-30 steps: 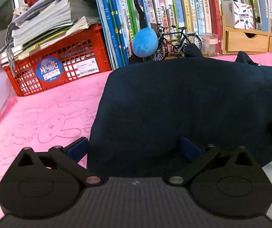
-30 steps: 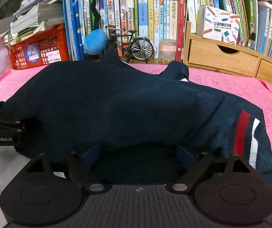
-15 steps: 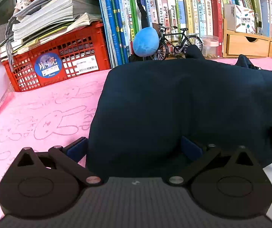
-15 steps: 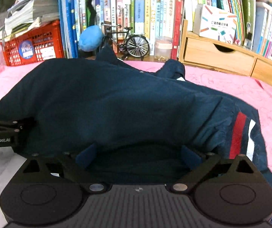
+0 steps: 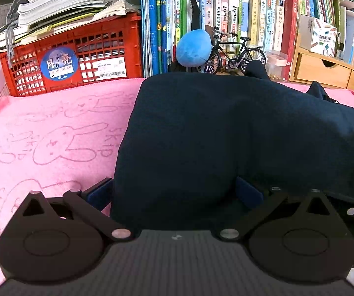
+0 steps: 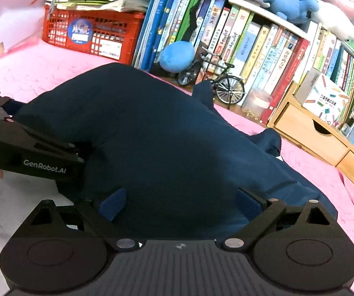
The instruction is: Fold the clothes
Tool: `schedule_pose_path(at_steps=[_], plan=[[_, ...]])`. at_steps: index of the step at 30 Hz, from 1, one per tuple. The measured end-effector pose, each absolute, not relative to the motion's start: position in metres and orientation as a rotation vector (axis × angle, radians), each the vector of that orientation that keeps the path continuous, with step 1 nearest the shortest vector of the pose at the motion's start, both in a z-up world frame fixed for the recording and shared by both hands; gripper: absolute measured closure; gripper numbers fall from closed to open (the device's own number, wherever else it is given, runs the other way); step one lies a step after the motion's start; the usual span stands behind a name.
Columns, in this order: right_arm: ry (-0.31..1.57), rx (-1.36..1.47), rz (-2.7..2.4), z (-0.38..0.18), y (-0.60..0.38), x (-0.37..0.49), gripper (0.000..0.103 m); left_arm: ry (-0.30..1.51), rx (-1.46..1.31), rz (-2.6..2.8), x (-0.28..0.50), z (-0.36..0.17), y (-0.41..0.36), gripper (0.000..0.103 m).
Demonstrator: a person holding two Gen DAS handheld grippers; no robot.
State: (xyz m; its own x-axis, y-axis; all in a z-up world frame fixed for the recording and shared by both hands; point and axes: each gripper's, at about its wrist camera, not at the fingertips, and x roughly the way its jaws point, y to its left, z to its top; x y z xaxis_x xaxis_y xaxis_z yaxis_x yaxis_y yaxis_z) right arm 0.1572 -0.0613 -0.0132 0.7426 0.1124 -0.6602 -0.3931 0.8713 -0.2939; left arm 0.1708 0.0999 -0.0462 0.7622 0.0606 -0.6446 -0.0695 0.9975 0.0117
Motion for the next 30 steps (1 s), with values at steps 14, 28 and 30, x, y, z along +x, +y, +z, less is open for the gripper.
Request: schedule_pose_path(at_steps=[14,28,30], plan=[[0.81,-0.147,0.38,-0.039,-0.106,0.169,0.005,0.697,0.013,0.076,0.171,-0.043,0.098,0.0],[0.742,-0.034,0.206,-0.006,-0.211,0.148,0.017,0.705,0.012,0.02,0.171,-0.041,0.095,0.0],[0.668,-0.106,0.228,0.0,-0.188,0.145,0.015,0.707,0.005,0.02,0.172,-0.041,0.097,0.0]])
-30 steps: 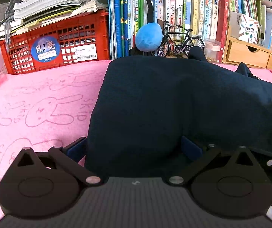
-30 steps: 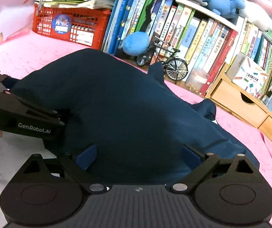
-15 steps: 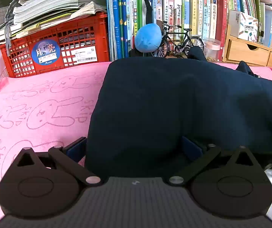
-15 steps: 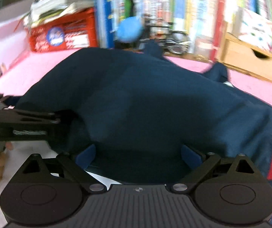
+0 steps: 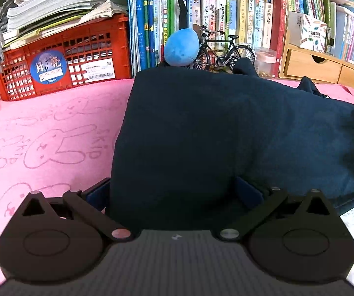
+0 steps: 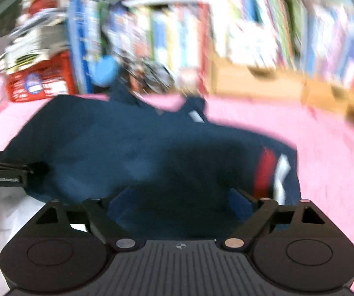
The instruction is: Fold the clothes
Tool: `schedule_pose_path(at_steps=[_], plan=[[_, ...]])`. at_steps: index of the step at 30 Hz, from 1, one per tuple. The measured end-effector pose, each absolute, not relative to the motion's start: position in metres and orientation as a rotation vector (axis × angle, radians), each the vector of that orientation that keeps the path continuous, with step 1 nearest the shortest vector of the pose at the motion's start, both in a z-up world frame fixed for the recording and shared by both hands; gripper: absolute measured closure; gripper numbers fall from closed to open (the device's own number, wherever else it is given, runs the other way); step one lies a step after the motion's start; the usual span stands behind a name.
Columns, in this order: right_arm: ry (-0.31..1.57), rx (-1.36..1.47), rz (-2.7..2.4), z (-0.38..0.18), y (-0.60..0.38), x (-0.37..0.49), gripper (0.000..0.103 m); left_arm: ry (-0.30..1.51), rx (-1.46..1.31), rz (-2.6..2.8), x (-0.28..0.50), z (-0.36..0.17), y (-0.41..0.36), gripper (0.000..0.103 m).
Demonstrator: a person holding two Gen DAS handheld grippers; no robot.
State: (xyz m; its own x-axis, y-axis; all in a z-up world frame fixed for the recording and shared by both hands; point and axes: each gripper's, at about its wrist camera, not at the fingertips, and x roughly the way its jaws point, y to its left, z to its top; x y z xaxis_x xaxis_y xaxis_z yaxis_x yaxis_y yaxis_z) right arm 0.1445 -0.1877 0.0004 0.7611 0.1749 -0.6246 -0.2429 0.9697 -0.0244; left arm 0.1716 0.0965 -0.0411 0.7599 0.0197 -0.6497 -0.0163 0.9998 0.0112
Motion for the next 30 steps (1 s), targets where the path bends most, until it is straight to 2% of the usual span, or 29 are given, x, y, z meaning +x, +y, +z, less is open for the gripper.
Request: schedule_pose_path(at_steps=[8,10,14,15,16,17,19,22,24,27,29,30], plan=[[0.669,-0.206,0.388,-0.029,-0.093,0.175,0.014,0.71,-0.016,0.045,0.172,-0.041,0.103,0.0],[0.675,-0.212,0.357,-0.037,-0.105,0.18,0.012,0.712,-0.022,0.044,0.172,-0.041,0.104,0.0],[0.702,-0.033,0.201,-0.038,-0.185,0.19,0.011,0.731,-0.012,0.048,0.172,-0.038,0.103,0.0],[0.707,0.034,0.158,-0.035,-0.21,0.19,0.019,0.749,-0.009,0.051,0.171,-0.035,0.103,0.0],[0.689,0.133,0.203,-0.028,-0.232,0.184,0.021,0.768,-0.009,0.057,0.171,-0.027,0.102,0.0],[0.671,0.23,0.247,-0.02,-0.253,0.179,0.018,0.727,0.002,0.048,0.17,-0.017,0.099,0.0],[0.629,0.224,0.206,-0.009,-0.267,0.173,0.01,0.634,0.031,0.037,0.171,0.001,0.094,0.0],[0.582,0.032,0.118,-0.005,-0.25,0.185,0.01,0.608,0.081,0.066,0.202,0.011,0.085,0.0],[0.596,-0.022,0.119,-0.01,-0.238,0.2,0.011,0.642,0.11,0.105,0.228,-0.002,0.086,0.0],[0.642,-0.074,0.108,-0.028,-0.232,0.23,0.019,0.706,0.12,0.148,0.261,-0.029,0.097,0.0],[0.666,-0.064,0.106,-0.043,-0.239,0.243,0.018,0.689,0.078,0.137,0.266,-0.04,0.111,0.0],[0.676,-0.04,0.114,-0.048,-0.246,0.249,0.011,0.678,0.082,0.15,0.265,-0.046,0.116,0.0]])
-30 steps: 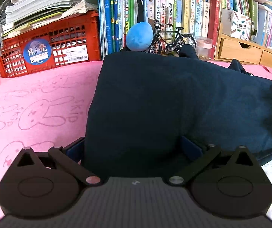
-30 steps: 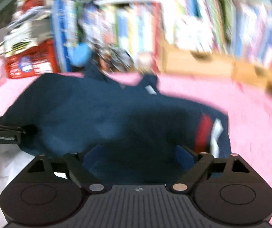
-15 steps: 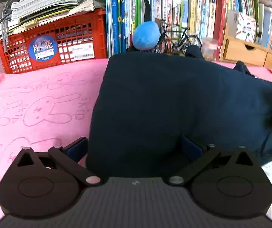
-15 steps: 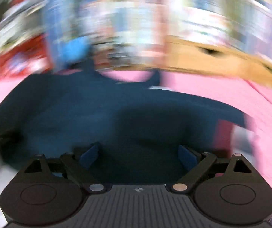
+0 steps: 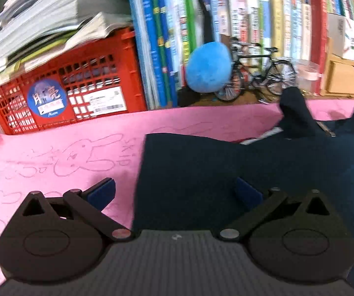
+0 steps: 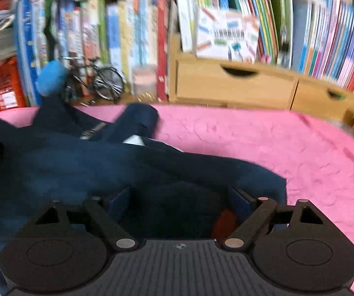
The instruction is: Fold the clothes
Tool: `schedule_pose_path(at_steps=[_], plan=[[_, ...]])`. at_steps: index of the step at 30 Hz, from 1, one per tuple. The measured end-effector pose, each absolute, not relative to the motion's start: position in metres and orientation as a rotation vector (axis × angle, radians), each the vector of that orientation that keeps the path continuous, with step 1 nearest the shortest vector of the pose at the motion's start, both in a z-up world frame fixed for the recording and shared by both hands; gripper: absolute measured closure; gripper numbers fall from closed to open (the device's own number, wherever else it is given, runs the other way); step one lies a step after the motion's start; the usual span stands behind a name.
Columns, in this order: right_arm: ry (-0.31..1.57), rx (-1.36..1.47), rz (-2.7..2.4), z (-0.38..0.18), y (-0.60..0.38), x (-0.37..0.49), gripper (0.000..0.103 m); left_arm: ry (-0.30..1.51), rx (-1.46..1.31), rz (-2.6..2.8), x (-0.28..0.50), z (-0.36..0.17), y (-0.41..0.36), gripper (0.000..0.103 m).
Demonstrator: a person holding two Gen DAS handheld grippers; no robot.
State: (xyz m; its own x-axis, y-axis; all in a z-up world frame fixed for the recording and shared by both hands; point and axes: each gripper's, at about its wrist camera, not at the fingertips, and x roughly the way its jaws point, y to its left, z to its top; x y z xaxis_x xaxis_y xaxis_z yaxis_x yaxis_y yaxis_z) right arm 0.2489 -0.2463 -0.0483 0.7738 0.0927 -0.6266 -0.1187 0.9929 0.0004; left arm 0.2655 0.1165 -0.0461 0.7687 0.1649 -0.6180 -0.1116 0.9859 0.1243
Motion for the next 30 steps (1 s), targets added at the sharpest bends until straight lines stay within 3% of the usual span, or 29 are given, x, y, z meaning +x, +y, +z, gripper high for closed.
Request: schedule_pose_path(at_steps=[5,11,13,17,23,27,30], plan=[[0.688,-0.034,0.108,-0.053,-0.253,0.27,0.0,0.713,-0.03,0.149,0.269,-0.052,0.141,0.0],[0.692,-0.047,0.091,-0.052,-0.25,0.27,0.0,0.733,0.006,0.179,0.272,-0.044,0.134,0.0],[0.663,-0.044,0.052,-0.041,-0.247,0.253,0.009,0.733,0.054,0.215,0.257,-0.027,0.128,0.0],[0.593,0.031,0.215,-0.02,-0.23,0.199,0.009,0.608,0.11,0.139,0.198,0.001,0.118,0.0],[0.675,-0.03,0.315,-0.028,-0.199,0.15,0.008,0.687,0.225,0.207,0.165,-0.031,0.122,0.0],[0.68,0.105,0.373,-0.044,-0.225,0.149,0.009,0.652,0.2,0.213,0.149,-0.047,0.134,0.0],[0.682,-0.08,0.329,-0.045,-0.195,0.151,0.0,0.633,0.287,0.255,0.15,-0.047,0.117,0.0]])
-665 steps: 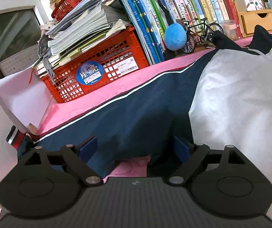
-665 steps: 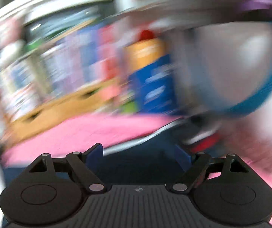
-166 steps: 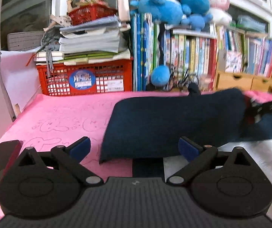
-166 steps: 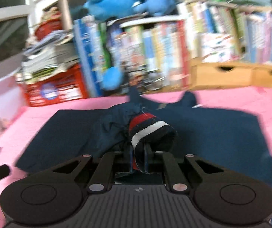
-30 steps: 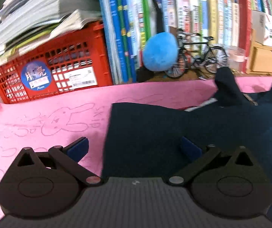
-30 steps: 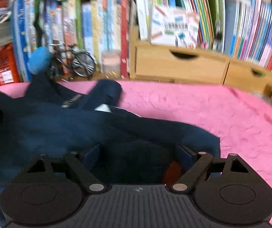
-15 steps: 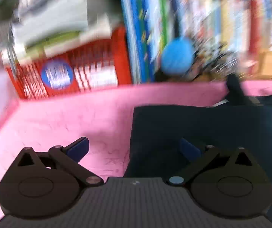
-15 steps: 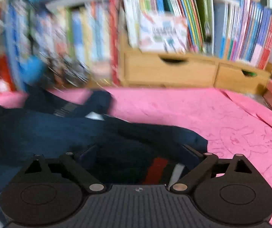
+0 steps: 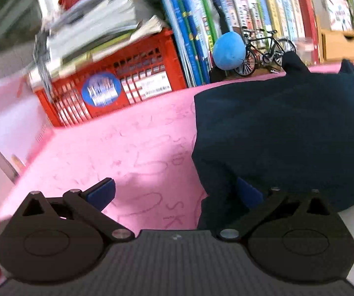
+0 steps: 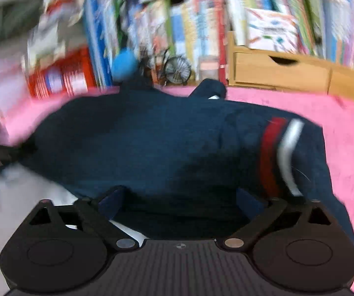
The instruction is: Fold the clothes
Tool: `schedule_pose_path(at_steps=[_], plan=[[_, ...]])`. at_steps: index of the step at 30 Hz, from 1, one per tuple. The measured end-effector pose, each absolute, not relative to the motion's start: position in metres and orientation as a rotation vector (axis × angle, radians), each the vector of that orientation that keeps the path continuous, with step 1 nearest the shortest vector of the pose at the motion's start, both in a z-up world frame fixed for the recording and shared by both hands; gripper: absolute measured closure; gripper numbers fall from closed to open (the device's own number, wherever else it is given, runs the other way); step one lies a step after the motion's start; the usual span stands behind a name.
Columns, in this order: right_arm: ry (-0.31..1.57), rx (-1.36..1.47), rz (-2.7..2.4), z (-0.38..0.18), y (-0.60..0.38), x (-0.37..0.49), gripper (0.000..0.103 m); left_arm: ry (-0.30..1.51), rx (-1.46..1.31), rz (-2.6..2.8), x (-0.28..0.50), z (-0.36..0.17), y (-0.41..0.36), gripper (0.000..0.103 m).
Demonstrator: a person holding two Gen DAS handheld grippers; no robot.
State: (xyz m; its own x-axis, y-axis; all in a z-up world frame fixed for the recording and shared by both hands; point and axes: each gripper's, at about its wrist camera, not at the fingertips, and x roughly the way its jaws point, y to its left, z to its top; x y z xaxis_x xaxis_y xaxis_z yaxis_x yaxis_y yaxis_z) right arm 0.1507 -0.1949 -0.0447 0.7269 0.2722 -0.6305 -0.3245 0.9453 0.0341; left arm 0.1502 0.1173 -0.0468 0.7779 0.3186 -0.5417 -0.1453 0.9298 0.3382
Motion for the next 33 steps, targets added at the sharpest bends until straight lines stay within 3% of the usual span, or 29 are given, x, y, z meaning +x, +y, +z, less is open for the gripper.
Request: schedule_pose_path(at_steps=[4,8,11,19,27,33], plan=[[0.695,-0.064,0.273,-0.037,-0.186,0.147,0.0,0.621,0.414,0.295,0.139,-0.039,0.099,0.0],[0.658,0.076,0.328,-0.018,-0.199,0.115,0.0,0.59,0.282,0.134,0.099,-0.009,0.095,0.0],[0.637,0.031,0.349,-0.009,-0.187,0.091,0.0,0.596,0.196,0.033,0.079,0.002,0.088,0.0],[0.693,-0.124,0.384,-0.032,-0.158,0.033,0.0,0.679,0.337,0.004,0.037,-0.037,0.05,0.0],[0.676,-0.079,0.233,-0.039,-0.233,-0.035,0.0,0.679,0.277,0.129,-0.026,-0.04,0.098,0.0],[0.704,0.023,0.127,-0.034,-0.277,-0.091,0.0,0.734,0.187,0.073,-0.074,-0.021,0.076,0.0]])
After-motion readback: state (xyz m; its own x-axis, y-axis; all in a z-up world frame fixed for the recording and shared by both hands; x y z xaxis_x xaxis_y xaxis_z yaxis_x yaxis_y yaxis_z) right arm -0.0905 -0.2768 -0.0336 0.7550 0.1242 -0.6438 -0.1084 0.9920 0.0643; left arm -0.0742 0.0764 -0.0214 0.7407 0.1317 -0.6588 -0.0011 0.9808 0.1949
